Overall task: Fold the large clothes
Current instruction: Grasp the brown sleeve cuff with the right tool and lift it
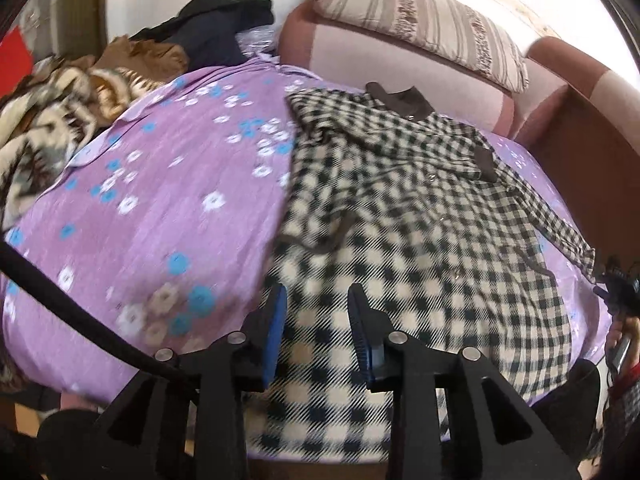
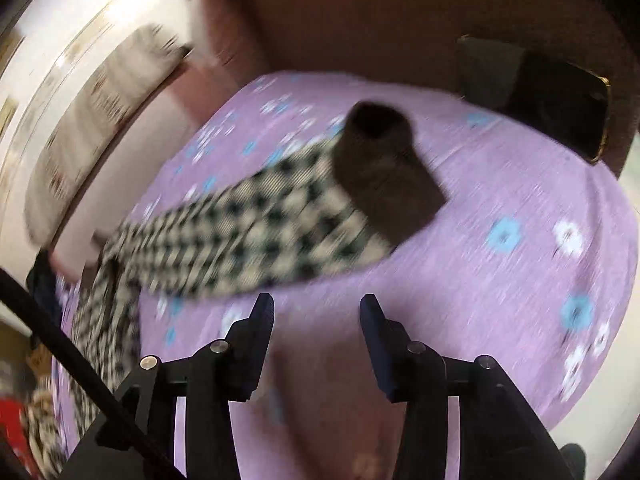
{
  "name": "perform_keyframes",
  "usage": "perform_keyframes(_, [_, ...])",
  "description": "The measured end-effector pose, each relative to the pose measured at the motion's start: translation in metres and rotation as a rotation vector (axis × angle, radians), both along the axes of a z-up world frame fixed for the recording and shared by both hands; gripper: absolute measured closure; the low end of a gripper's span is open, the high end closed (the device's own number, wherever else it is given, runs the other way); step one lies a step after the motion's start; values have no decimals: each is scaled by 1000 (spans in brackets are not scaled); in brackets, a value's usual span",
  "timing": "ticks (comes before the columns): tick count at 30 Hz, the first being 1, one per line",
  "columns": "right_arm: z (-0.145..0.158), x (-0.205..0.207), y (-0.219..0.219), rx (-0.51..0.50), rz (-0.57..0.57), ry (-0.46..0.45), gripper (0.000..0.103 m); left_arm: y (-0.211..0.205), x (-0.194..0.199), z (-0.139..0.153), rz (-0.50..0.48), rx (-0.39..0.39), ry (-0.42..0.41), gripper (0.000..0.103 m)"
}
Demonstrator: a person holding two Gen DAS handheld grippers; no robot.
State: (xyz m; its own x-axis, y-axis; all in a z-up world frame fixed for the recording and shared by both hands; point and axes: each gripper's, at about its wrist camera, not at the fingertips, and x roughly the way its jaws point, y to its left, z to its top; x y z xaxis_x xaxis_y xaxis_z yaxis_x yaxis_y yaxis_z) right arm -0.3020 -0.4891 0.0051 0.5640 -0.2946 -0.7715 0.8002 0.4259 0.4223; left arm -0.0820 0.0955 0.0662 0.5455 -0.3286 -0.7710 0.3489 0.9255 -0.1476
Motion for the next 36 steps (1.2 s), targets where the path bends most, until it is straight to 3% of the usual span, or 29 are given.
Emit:
perform_keyframes(4, [-6,8,-25,23,-55,-4,49,-25,12,-1,-23,-3,-15,66])
perform_keyframes(13, [-6,46,-54,31,-101,-3,50,-61,49,-12,-40,-7,-2,62])
perform_keyframes(16, [-2,53,-61,42,-86,-4,91,-66,63,-15,-23,-13,10,62])
perform_keyframes(26, [31,39,-78,-8,-186,10,95,-68,103,-10,29,-25,-18,62])
perform_keyframes(31, [53,73,-64,-58,-121,34,95,-75,122,-6,36,-32,-51,62])
perform_keyframes(36, [77,140,-20,-90,41,14,95,-72,130,-10,44,-43,-73,58])
